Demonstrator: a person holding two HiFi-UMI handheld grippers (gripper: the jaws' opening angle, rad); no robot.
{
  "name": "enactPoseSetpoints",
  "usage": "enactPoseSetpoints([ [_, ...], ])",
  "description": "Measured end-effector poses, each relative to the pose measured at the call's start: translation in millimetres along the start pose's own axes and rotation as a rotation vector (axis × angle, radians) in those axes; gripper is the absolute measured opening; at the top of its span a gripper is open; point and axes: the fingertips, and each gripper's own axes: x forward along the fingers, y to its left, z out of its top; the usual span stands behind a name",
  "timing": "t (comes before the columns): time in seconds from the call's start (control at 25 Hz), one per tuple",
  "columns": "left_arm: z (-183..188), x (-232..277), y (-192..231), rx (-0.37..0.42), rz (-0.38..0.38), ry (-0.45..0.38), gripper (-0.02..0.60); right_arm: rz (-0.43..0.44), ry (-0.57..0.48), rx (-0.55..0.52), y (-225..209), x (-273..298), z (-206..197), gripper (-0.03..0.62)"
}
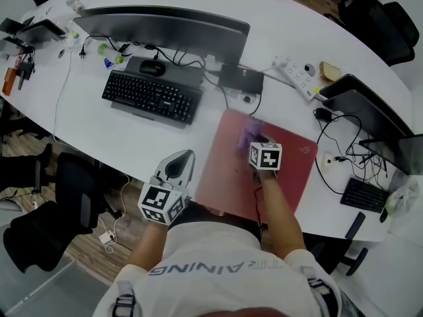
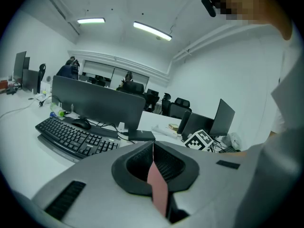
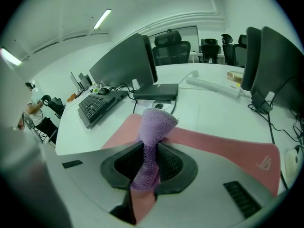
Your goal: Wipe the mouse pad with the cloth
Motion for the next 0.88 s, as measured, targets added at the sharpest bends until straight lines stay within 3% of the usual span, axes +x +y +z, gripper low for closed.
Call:
enactPoseSetpoints([
  [0.52,-6,37,-116,0.039,-0.083,0.007,0.032,-0.103,0.0,0.121,-132,-71,-52,0.092],
  [0.88,-15,56,-178,0.061,-0.119,0.007,0.032,-0.207,0.002,0.143,-222,-124,-86,0.092],
])
